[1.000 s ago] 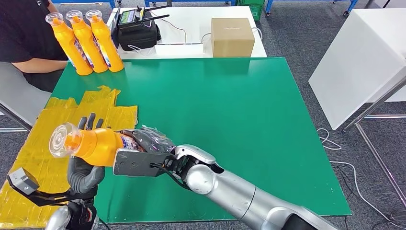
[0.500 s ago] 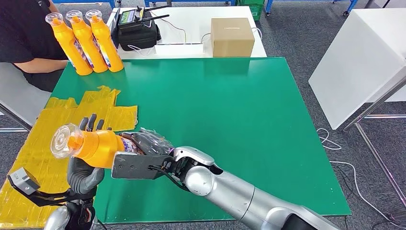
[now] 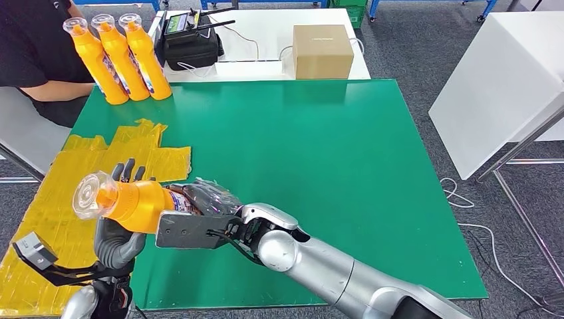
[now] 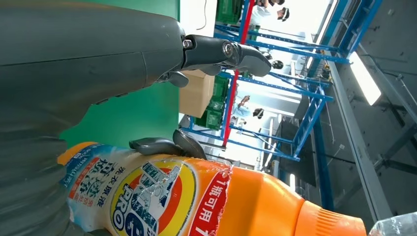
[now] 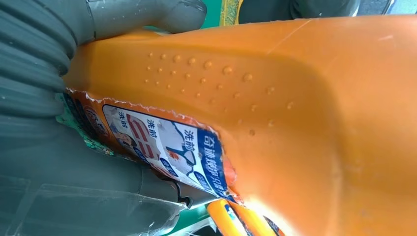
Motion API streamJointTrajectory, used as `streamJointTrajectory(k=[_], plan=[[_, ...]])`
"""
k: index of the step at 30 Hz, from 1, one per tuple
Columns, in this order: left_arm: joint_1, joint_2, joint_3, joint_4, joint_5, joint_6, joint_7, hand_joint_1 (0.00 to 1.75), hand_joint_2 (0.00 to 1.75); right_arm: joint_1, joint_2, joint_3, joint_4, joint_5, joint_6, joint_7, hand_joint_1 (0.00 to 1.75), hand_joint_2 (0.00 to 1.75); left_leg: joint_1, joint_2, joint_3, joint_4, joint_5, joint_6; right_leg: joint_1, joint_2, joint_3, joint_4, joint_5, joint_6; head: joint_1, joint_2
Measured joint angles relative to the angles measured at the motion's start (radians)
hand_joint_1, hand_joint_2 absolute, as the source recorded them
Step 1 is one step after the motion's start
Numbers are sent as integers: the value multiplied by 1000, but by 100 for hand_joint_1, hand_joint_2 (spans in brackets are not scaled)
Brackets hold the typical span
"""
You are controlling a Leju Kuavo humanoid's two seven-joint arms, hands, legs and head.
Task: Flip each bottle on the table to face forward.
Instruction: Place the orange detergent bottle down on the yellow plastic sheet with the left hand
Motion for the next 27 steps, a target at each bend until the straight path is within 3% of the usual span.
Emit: streamJointTrajectory(k=[16,20,27], plan=[[-8,19,-4,13,-130,57,-10,0,175,-13,0,35,9,-14,3,28,175,175,0,0,0,0,0,0,0,0,0,0,0,0,0,0],[-19,38,-14,22,-191,76,-10,37,175,-19,0,45,29,-22,6,36,175,175,0,1,0,0,0,0,0,0,0,0,0,0,0,0],[-19,61,-30,36,-135,18,-5,37,175,-27,11,70,50,-33,11,35,175,175,0,0,0,0,0,0,0,0,0,0,0,0,0,0]])
